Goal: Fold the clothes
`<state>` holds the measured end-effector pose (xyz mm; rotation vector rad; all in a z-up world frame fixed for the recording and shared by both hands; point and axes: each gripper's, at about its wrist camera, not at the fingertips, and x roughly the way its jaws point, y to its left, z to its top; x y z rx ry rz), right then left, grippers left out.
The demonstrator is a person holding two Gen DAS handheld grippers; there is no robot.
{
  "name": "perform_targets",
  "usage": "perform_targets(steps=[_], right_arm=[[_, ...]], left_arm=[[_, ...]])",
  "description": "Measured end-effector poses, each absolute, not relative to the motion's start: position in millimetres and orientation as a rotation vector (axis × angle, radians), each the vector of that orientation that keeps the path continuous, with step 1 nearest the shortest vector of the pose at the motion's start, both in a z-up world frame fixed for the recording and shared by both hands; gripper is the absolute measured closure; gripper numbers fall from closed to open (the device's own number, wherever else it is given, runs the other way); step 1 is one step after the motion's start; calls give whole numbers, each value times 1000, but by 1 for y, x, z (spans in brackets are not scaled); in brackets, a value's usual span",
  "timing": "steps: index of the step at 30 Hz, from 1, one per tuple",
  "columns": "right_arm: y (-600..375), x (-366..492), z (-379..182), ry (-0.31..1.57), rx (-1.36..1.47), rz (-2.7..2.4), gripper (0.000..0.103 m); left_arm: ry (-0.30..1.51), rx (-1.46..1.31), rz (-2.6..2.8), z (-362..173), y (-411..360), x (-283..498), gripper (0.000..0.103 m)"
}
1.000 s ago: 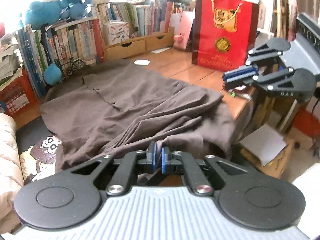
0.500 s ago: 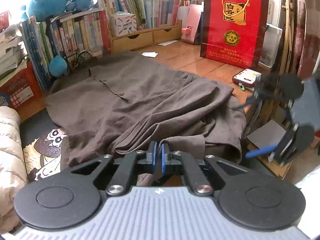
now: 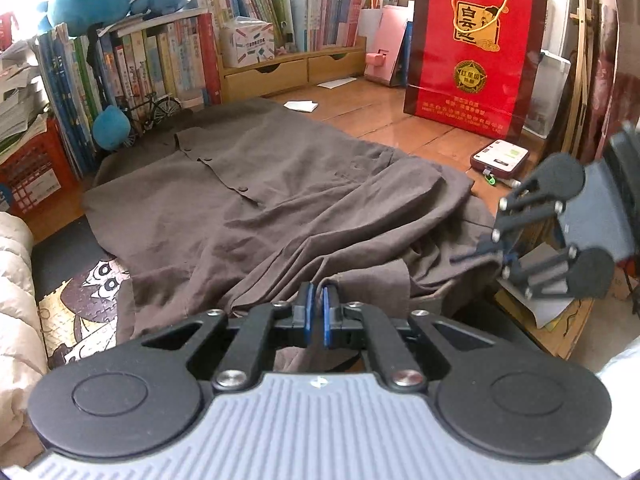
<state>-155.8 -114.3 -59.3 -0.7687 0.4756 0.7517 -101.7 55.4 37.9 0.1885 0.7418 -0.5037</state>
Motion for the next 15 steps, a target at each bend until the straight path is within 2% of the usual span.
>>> perform_targets(steps=[5, 15], right_arm=[[-130, -159, -20, 417, -631, 708, 95], [-156, -185, 54, 321, -547, 707, 95]], left_arm=[[705, 190, -499, 51, 61, -110, 100], [576, 171, -563, 99, 81, -154, 100]])
